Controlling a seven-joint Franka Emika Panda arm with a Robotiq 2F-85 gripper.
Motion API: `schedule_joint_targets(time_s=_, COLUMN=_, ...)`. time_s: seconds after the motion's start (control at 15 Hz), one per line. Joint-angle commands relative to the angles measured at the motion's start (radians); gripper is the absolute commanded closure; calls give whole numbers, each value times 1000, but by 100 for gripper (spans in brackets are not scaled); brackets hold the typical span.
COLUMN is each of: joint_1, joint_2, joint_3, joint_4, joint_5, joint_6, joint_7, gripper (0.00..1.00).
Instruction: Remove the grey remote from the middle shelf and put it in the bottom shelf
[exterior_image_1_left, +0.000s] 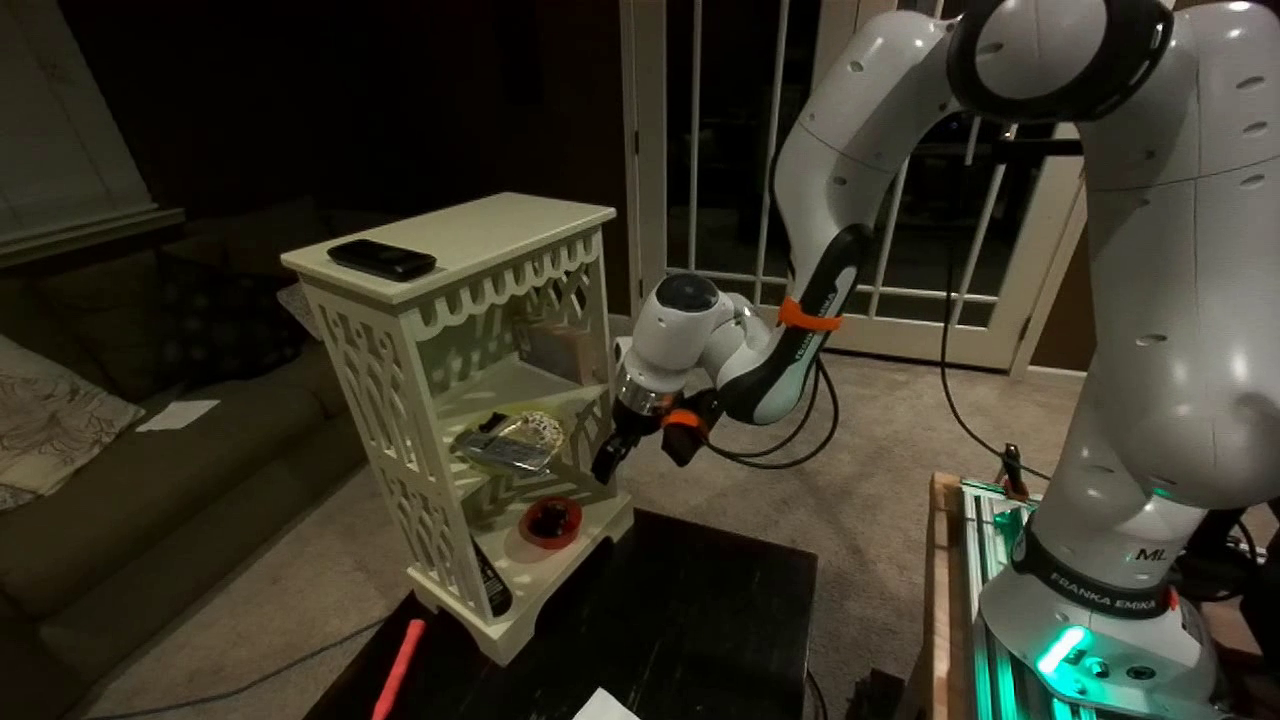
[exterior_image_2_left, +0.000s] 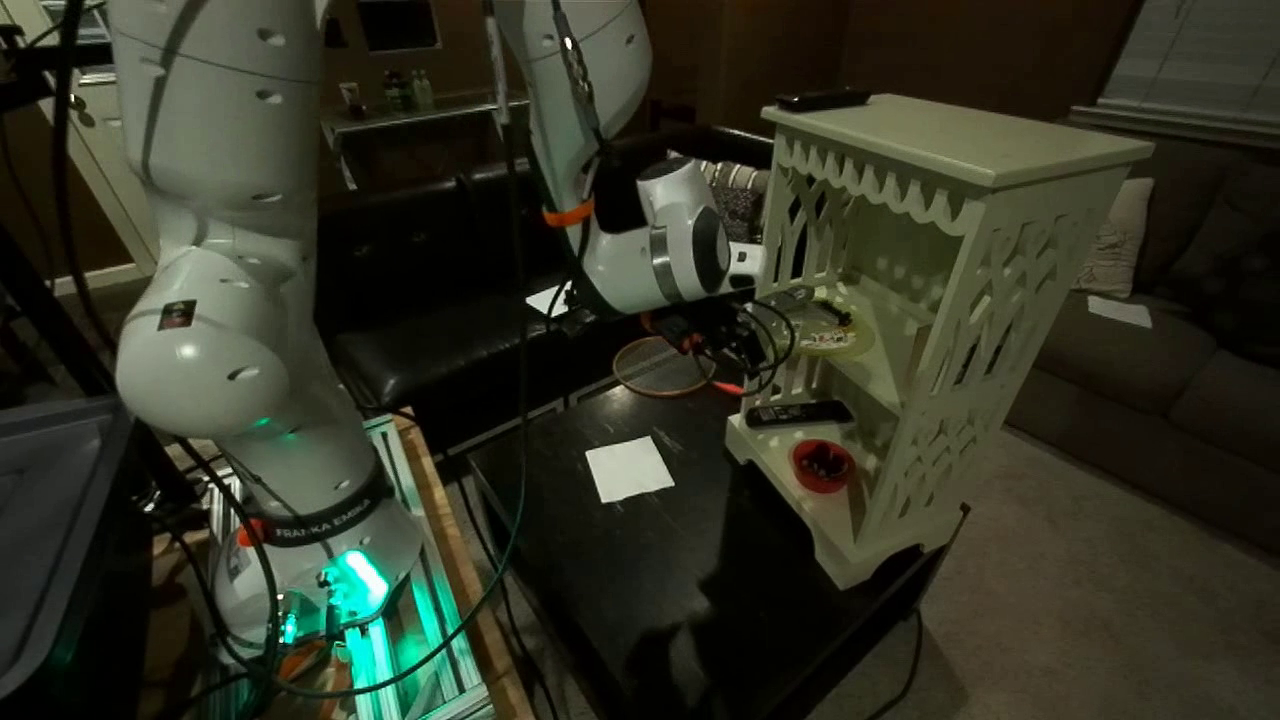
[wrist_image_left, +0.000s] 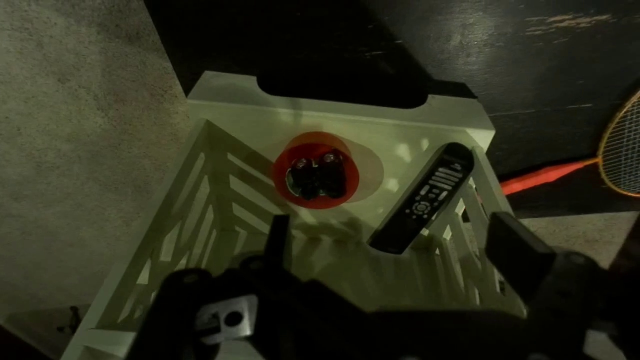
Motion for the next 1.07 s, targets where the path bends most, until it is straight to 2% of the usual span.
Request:
schedule_joint_targets(time_s=0.0, joint_1=0, joint_2=6, joint_3=-1, joint_4=5, joint_5=0, joint_6=2, joint_7=0, gripper=0)
schedule_joint_targets(time_s=0.13, joint_1=0, joint_2=7, joint_3=-3, joint_4=8, joint_5=0, joint_6=4, joint_7=0, gripper=0)
schedule_joint_targets(time_s=0.67, joint_1=27, joint_2=100, joint_3=-47, joint_4=155, joint_5=-6, joint_6=19, joint_7=58, gripper=0)
schedule_joint_targets(time_s=1.0, joint_1=30, joint_2=166, joint_3=-47, joint_4=231, joint_5=8, joint_6=5, joint_7=83, gripper=0)
